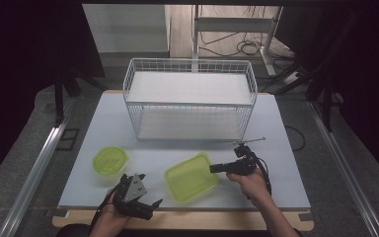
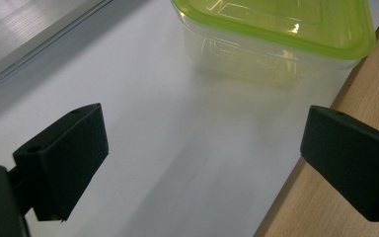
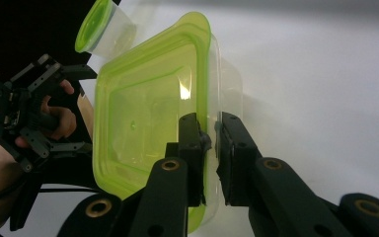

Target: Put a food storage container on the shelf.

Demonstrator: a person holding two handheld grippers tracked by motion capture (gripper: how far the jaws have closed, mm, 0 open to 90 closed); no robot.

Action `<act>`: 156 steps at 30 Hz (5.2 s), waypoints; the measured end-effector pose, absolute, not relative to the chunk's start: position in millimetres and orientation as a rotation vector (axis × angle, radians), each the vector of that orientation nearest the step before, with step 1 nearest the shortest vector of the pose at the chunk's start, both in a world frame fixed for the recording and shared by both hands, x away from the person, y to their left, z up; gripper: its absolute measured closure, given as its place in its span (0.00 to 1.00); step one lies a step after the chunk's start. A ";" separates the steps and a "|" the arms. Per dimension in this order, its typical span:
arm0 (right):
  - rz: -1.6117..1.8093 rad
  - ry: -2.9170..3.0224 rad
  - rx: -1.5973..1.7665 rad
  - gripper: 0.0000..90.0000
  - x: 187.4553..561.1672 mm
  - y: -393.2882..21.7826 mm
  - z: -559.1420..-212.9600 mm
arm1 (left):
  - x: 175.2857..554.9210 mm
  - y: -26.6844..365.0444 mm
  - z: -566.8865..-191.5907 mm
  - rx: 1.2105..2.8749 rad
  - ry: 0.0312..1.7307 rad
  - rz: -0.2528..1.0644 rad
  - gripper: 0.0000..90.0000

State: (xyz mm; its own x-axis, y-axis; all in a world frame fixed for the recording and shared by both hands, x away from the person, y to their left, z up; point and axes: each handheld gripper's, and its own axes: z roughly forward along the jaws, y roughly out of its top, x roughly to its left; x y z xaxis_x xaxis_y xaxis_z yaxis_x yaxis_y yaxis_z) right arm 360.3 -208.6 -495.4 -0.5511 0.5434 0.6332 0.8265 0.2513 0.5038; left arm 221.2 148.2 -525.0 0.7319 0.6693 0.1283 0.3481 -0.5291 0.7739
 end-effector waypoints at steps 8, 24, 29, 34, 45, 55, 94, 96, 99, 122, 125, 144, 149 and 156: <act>-1.255 -2.171 -1.265 0.91 360.3 -213.9 -491.0 | 221.2 149.4 -524.1 2.147 0.773 0.536 0.05; -1.398 -2.117 -1.252 0.91 362.9 -225.0 -458.0 | 220.6 148.7 -523.5 2.136 0.774 0.534 0.04; -1.439 -2.102 -1.249 0.91 366.7 -225.8 -442.5 | 220.4 148.6 -523.2 2.141 0.770 0.532 0.04; -1.483 -2.093 -1.246 0.91 371.0 -226.1 -424.8 | 220.5 147.9 -523.8 2.146 0.767 0.532 0.04; -1.564 -2.068 -1.264 0.91 384.7 -222.3 -385.6 | 220.2 146.6 -524.4 2.145 0.764 0.526 0.04; -1.630 -2.079 -1.272 0.91 399.4 -216.3 -349.7 | 220.4 146.8 -524.3 2.160 0.753 0.531 0.04; -1.697 -2.067 -1.563 0.91 472.8 -182.4 -313.6 | 220.0 145.2 -526.2 2.161 0.744 0.519 0.04; -1.698 -2.061 -1.580 0.91 474.9 -182.2 -315.1 | 220.0 145.2 -526.3 2.161 0.744 0.518 0.04; -1.697 -2.063 -1.593 0.90 476.4 -182.2 -315.7 | 220.0 145.2 -526.3 2.163 0.742 0.518 0.04; -1.617 -2.299 -1.708 0.75 483.3 -170.4 -316.5 | 219.7 143.9 -527.2 2.182 0.729 0.519 0.04; -1.619 -2.284 -1.708 0.75 485.4 -170.8 -317.5 | 219.7 143.9 -527.3 2.183 0.728 0.519 0.04; -1.636 -2.449 -1.667 0.49 480.2 -168.2 -309.3 | 219.9 145.1 -524.8 2.168 0.744 0.504 0.04; -1.647 -2.500 -1.619 0.40 472.4 -169.0 -305.5 | 220.1 147.4 -521.7 2.126 0.768 0.462 0.04; -1.670 -2.539 -1.544 0.29 455.0 -171.5 -307.7 | 219.0 148.0 -520.3 2.128 0.772 0.498 0.05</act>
State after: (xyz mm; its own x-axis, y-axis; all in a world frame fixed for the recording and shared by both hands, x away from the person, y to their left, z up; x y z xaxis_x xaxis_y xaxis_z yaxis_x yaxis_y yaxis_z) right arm 455.0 -171.5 -307.7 -0.5617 0.7920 0.2390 0.5331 0.1256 0.8367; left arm 219.0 148.0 -520.3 0.7363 0.6711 0.0866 0.3559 -0.4929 0.7940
